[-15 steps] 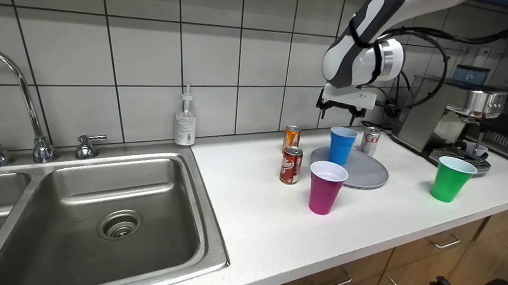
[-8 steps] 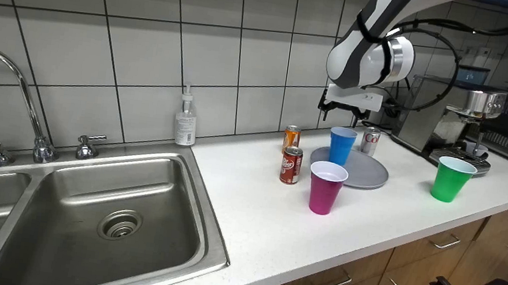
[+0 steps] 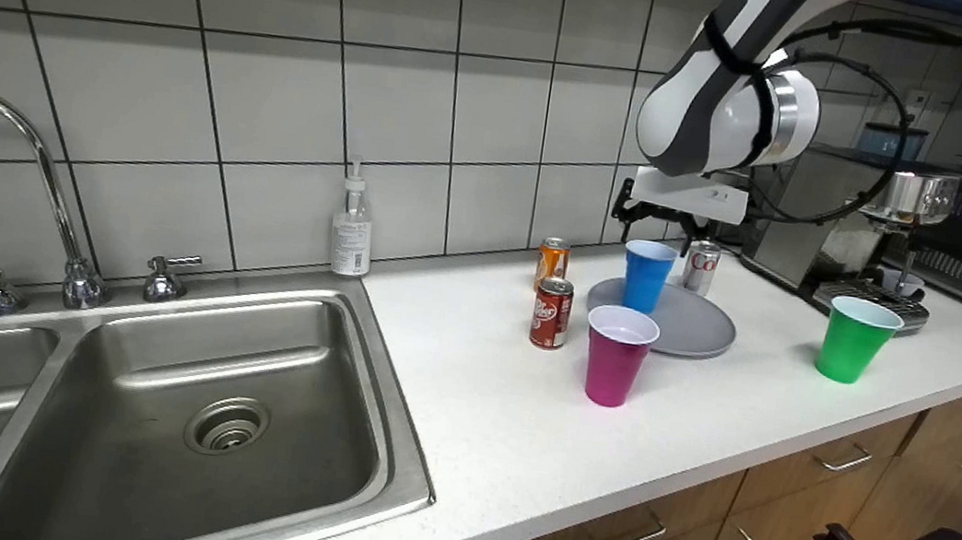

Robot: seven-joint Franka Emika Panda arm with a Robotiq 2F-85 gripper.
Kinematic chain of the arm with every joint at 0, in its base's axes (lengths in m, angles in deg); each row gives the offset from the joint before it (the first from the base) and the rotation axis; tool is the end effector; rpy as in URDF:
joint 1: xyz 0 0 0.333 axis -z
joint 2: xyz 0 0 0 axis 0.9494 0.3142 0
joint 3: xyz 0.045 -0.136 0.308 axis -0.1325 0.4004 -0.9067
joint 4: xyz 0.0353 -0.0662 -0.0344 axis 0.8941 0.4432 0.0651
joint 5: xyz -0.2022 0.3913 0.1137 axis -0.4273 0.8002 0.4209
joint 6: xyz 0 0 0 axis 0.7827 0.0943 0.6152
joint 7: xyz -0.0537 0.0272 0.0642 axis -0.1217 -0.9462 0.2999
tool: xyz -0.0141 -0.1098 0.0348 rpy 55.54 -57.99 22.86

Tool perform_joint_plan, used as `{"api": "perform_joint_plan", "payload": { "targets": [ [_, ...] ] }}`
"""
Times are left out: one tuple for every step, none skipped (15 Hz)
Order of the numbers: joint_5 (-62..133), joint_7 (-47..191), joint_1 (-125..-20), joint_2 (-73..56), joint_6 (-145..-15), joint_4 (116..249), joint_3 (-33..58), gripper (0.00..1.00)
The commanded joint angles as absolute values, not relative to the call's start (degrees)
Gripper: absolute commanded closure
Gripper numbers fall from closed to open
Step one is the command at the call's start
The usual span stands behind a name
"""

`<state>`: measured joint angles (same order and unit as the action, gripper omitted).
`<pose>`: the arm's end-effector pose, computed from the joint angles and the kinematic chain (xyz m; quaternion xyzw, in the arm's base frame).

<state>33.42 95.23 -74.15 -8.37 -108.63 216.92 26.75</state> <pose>0.6083 -0.1624 0.2510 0.9321 -0.3113 0.1798 0.0433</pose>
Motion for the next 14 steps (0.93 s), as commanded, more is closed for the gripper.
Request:
{"api": "perform_joint_plan", "payload": {
  "targets": [
    [29.3,96.8,-75.8,-14.1,-109.2,223.1,28.6,0.00],
    [27.6,97.2,-76.0,-15.1,-109.2,224.3,29.0,0.00],
    [26.1,97.5,-76.1,-16.1,-109.0,225.4,29.1,0.00],
    [24.4,98.0,-76.0,-16.9,-108.9,226.3,29.2,0.00],
    [22.6,98.6,-75.8,-17.9,-108.7,227.4,29.3,0.00],
    [21.2,98.8,-75.4,-18.7,-108.6,228.3,29.2,0.00],
    [19.7,99.3,-75.1,-19.6,-108.4,229.3,29.0,0.00],
    [18.5,99.5,-74.7,-20.4,-108.2,230.2,28.8,0.00],
    [17.4,99.8,-74.3,-21.2,-108.3,231.2,28.4,0.00],
    [16.6,99.9,-73.9,-22.0,-108.1,232.0,28.0,0.00],
    [16.1,99.9,-73.4,-22.7,-108.1,233.0,27.5,0.00],
    [15.6,99.9,-73.0,-23.4,-108.0,233.8,27.0,0.00],
    [15.4,99.7,-72.7,-24.0,-107.9,234.6,26.6,0.00],
    [15.2,99.8,-72.3,-24.7,-107.6,235.3,26.0,0.00]
  ]
}}
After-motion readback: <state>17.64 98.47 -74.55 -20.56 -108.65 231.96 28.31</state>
